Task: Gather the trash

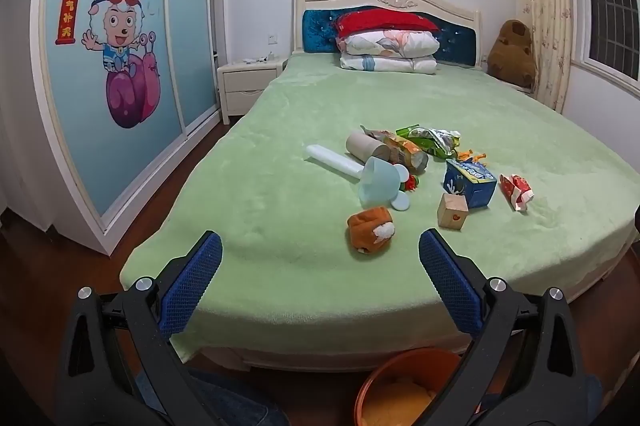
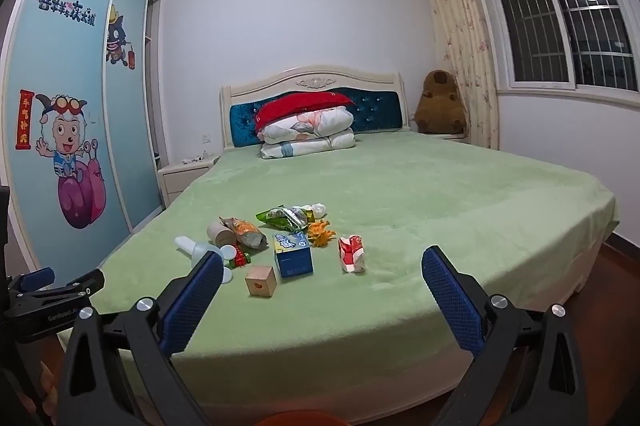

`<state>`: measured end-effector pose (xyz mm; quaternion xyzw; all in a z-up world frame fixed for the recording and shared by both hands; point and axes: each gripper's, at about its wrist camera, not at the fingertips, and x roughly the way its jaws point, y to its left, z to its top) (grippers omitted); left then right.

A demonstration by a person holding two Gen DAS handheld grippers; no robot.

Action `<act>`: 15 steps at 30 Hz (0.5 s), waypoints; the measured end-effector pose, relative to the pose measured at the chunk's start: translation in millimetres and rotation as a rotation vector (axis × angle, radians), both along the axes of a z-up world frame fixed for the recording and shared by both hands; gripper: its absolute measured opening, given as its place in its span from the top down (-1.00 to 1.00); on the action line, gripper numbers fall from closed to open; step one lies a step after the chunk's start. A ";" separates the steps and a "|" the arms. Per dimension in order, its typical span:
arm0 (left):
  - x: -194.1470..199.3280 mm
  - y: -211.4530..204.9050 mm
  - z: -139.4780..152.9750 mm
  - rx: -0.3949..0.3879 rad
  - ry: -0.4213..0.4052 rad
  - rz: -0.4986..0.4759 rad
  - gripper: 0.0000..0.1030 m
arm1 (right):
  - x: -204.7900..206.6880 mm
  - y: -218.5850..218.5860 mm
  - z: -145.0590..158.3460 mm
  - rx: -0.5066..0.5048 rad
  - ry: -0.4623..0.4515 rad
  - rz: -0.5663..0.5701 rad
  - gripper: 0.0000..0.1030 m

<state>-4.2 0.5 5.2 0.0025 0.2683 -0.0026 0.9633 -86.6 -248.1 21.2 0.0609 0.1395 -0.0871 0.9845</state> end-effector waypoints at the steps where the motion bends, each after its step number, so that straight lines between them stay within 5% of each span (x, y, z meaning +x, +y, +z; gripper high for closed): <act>1: -0.3 0.3 -0.1 0.000 0.000 0.002 -0.87 | 0.0 0.1 0.3 -0.001 0.000 -0.002 -0.90; 15: -1.6 2.5 1.8 -0.009 0.001 -0.002 -0.87 | -0.6 -1.1 1.6 0.002 0.003 0.005 -0.91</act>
